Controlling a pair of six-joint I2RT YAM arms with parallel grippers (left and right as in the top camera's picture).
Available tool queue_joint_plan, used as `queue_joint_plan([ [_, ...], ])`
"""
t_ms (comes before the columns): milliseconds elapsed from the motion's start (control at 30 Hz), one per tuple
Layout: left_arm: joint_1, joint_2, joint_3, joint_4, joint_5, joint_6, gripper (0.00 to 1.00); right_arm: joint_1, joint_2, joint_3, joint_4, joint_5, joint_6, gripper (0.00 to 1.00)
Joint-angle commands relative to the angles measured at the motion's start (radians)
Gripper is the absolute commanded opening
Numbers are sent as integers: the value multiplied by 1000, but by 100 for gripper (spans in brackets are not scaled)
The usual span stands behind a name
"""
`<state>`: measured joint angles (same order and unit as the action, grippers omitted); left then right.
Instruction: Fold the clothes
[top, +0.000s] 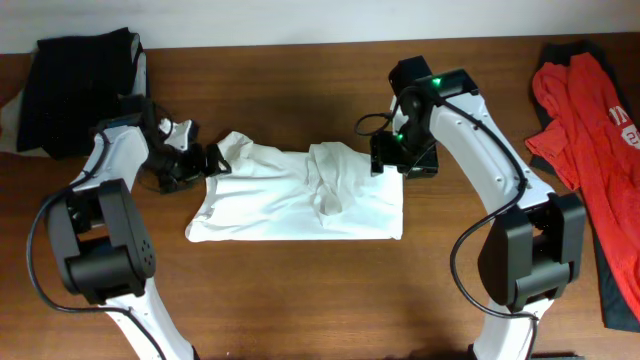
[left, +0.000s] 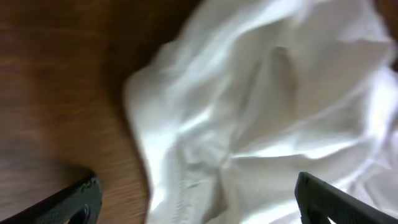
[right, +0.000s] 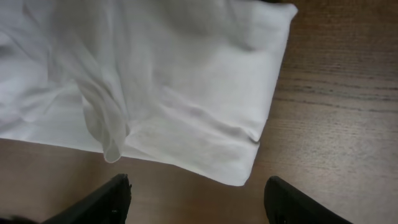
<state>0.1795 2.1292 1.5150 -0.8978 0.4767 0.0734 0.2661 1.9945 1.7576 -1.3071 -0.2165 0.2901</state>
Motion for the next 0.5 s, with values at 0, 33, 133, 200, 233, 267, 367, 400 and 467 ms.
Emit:
queue_joint_plan([
  [0, -7, 76, -16, -14, 138, 79, 99, 2, -12, 15, -2, -13, -21, 73],
  [33, -14, 77, -16, -24, 166, 92, 99, 2, -12, 15, 1, -13, -21, 73],
  [133, -55, 77, -25, -41, 206, 124, 99, 2, -12, 14, 6, -13, -21, 73],
  [200, -78, 77, -25, -38, 170, 122, 98, 2, -11, 14, 5, -12, -21, 73],
  [233, -87, 77, -25, -37, 137, 107, 83, 2, -11, 14, 5, -13, -21, 73],
  [267, -90, 77, -25, -35, 107, 97, 70, 2, -11, 14, 5, -13, -21, 73],
  [367, -88, 77, -21, -35, 44, 91, 7, 4, -11, 1, 5, -12, -21, 72],
  [400, -81, 77, -1, -51, -61, 1, 0, 4, -11, -10, 5, -12, -21, 72],
  [467, -67, 75, 57, -102, -166, -91, 0, 3, -11, -54, 25, -12, -21, 72],
])
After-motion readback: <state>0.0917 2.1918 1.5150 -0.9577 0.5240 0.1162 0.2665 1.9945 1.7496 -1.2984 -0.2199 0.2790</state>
